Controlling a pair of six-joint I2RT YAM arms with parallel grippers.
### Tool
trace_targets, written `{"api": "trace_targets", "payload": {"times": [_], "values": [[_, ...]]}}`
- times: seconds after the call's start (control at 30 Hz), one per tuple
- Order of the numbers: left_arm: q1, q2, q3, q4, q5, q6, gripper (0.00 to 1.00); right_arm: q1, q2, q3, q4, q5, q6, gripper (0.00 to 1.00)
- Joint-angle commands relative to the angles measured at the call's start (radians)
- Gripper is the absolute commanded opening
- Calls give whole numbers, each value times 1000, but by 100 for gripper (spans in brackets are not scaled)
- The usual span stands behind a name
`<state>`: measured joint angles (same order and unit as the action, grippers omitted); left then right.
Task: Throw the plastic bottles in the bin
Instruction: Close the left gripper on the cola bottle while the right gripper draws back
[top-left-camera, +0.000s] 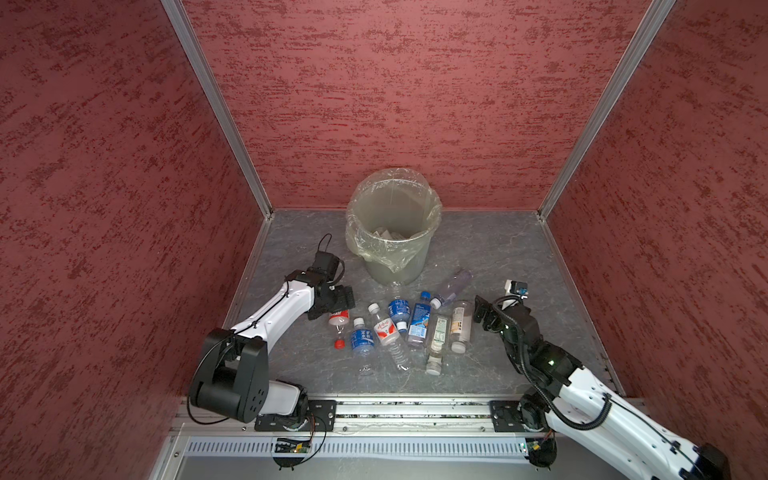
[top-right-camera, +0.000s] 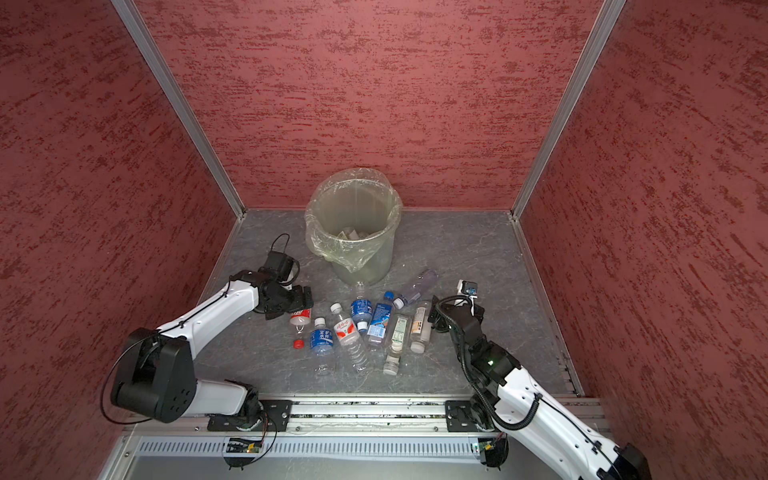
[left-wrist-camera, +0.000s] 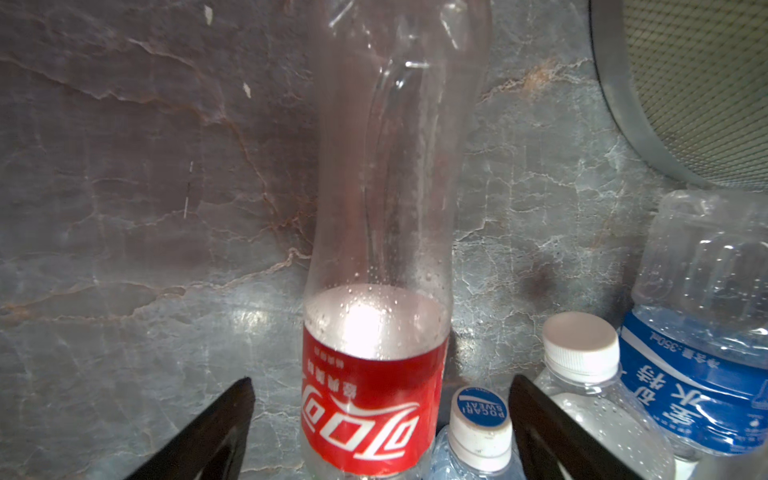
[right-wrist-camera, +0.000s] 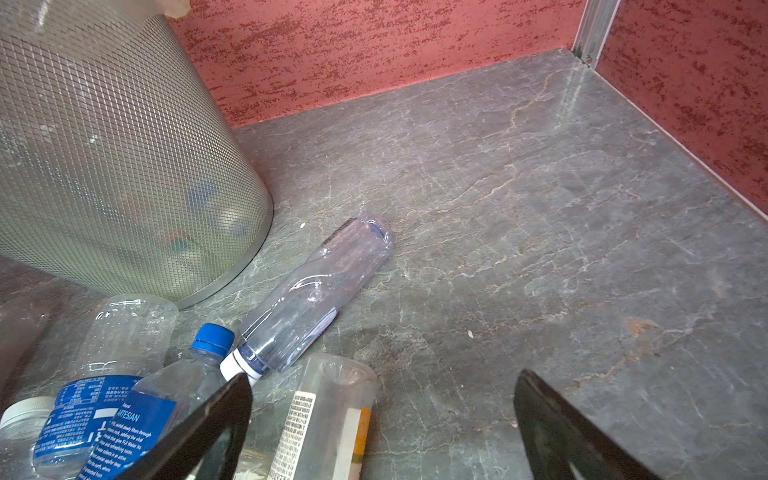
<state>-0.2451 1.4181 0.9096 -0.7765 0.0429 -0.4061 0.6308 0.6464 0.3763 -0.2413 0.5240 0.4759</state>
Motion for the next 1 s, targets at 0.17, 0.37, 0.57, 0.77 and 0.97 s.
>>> {"api": "trace_targets", "payload": {"times": [0.17, 0.37, 0.57, 0.77, 0.97], "values": [[18, 118, 75, 28, -20, 13, 81, -5, 9, -9, 42, 11, 17, 99], [45, 153, 81, 49, 3, 18, 80, -5, 10, -8, 42, 10, 17, 99], [46, 186, 87, 62, 23, 23, 79, -5, 30, -5, 49, 4, 13, 99], [44, 215, 89, 68, 29, 23, 76, -5, 34, -5, 50, 4, 13, 99], [44, 231, 91, 66, 35, 24, 72, -4, 51, 1, 56, -5, 9, 99]]}}
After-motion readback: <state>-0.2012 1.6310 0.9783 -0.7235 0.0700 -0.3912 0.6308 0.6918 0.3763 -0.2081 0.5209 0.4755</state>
